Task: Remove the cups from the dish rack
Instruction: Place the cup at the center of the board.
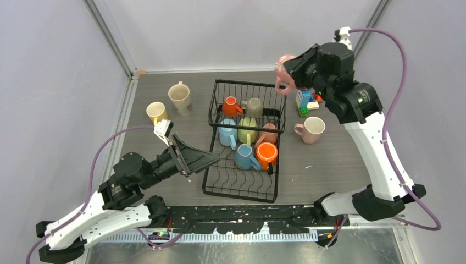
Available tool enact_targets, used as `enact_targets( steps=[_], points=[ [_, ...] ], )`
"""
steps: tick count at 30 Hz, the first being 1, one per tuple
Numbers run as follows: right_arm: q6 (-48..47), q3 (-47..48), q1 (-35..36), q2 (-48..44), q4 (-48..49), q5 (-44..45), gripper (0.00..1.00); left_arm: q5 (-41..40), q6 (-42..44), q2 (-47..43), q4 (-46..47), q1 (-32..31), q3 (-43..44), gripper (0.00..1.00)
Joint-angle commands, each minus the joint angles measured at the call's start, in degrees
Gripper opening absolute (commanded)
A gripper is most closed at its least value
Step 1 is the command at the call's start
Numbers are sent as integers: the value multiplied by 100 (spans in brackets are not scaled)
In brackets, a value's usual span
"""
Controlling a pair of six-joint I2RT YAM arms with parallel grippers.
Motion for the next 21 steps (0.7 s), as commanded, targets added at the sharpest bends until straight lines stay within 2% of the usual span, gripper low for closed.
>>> enact_targets(
  steps=[1,11,21],
  points=[
    [-377,422,-748,-171,-391,-71,1,296,571,209,-456,-19,534,100],
    [-688,-247,-2728,-451,-1339,-480,0,650,1161,608,-975,-13,1042,100],
    [-937,-1105,-4266,-33,-1618,-811,1,1077,1293,933,-1249,-18,1217,100]
  ],
)
